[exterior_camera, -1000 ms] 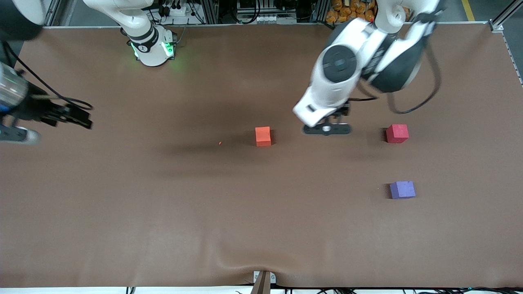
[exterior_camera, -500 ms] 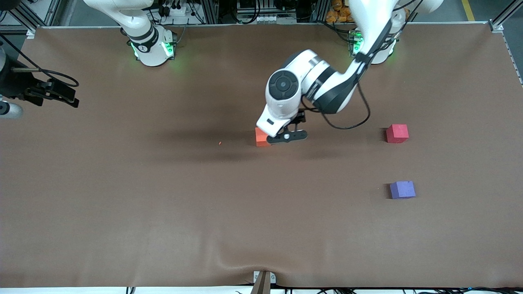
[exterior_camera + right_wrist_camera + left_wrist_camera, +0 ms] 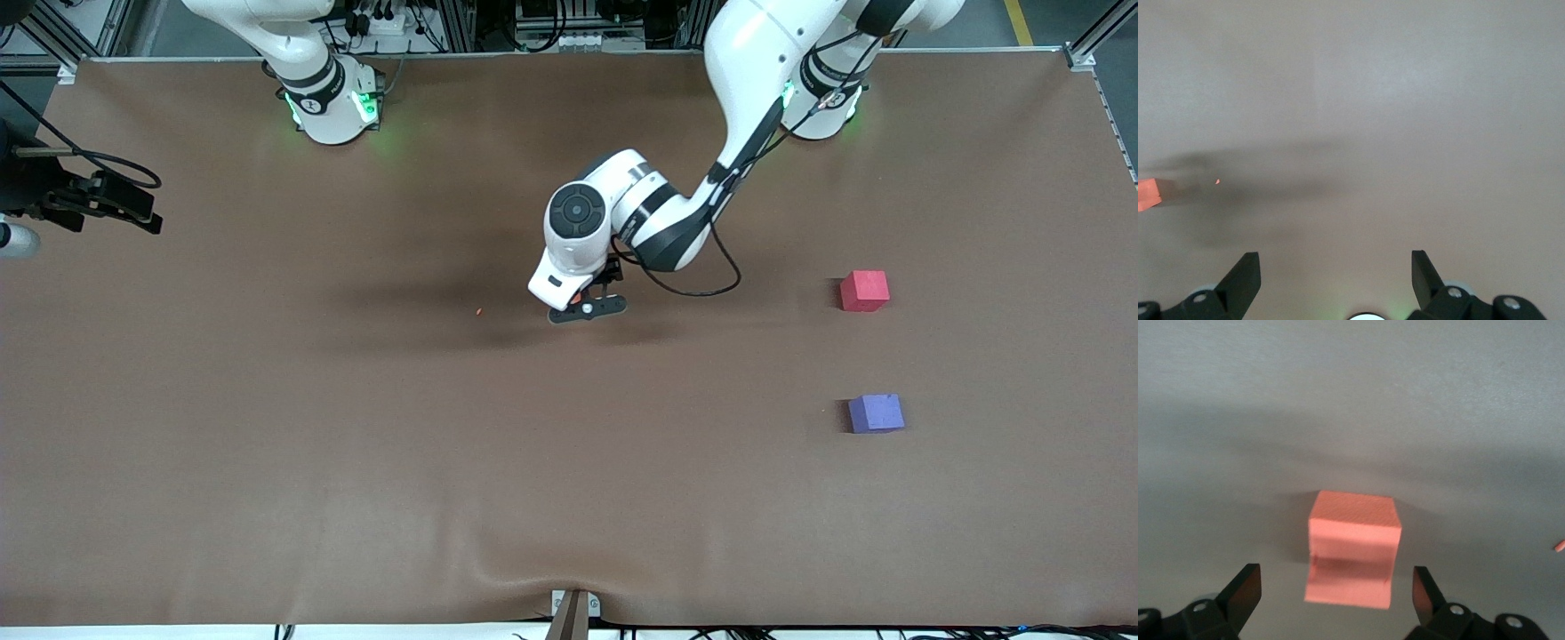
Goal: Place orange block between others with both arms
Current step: 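Lower the left gripper onto the orange cube and grasp it, then carry the orange cube with the left gripper toward the pink cube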
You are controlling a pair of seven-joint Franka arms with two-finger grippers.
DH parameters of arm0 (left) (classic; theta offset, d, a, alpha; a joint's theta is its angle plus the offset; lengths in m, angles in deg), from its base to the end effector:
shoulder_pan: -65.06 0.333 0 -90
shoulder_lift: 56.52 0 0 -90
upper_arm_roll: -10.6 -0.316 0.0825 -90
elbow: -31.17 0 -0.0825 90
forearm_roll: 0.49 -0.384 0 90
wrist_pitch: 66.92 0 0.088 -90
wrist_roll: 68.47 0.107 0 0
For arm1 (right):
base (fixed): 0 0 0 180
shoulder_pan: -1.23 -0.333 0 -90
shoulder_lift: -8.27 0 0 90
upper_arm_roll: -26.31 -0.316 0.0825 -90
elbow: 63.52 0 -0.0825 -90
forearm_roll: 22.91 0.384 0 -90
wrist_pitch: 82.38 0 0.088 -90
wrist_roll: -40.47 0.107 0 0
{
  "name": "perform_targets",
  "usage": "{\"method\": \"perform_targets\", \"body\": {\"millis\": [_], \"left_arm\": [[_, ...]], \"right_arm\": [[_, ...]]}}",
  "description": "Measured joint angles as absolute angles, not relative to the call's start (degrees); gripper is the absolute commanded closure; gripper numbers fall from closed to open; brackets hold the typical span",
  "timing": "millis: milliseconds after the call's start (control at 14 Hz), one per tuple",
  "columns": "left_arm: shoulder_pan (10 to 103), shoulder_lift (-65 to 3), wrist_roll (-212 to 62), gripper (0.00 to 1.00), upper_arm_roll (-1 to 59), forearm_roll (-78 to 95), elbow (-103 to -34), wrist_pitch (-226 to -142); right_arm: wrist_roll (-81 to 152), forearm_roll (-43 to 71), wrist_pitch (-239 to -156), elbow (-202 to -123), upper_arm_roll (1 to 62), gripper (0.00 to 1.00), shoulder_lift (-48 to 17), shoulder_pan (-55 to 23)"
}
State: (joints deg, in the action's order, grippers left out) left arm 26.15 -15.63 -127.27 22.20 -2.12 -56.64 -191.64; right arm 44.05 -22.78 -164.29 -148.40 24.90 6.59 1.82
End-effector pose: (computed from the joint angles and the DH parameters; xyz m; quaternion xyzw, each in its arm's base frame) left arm 0.4635 -0.5272 0.2372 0.9944 0.0859 -0.0610 0.0094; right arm 0.5491 0.0079 0.6381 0.9989 -0.0239 -0.0406 0.0001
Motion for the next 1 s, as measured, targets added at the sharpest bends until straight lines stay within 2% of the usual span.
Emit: {"method": "perform_targets", "body": {"millis": [286, 714, 857, 929, 1000], "left_arm": [[25.49, -13.17, -127.27, 0.0, 22.18, -2.86, -53.83, -192.92], [24.83, -11.04, -127.27, 0.02, 22.18, -6.29, -53.17, -192.92], [24.69, -11.02, -127.27, 0.65, 22.18, -6.33, -53.17, -192.92], [24.56, -10.99, -127.27, 0.87, 22.18, -6.33, -53.17, -192.91], [24.46, -10.95, -127.27, 0.99, 22.18, -6.33, -53.17, -192.9]], "right_arm": [[44.05, -23.46, -166.56, -151.24, 24.9, 0.0, 6.61, 1.82], [44.05, -23.72, -166.83, -152.13, 24.91, 0.0, 6.61, 1.83], [44.05, -23.72, -166.93, -152.36, 24.84, 0.0, 6.61, 1.83], [44.05, -23.72, -166.93, -152.46, 24.82, 0.0, 6.61, 1.82], [44.05, -23.72, -166.93, -152.55, 24.8, 0.0, 6.61, 1.82]]}}
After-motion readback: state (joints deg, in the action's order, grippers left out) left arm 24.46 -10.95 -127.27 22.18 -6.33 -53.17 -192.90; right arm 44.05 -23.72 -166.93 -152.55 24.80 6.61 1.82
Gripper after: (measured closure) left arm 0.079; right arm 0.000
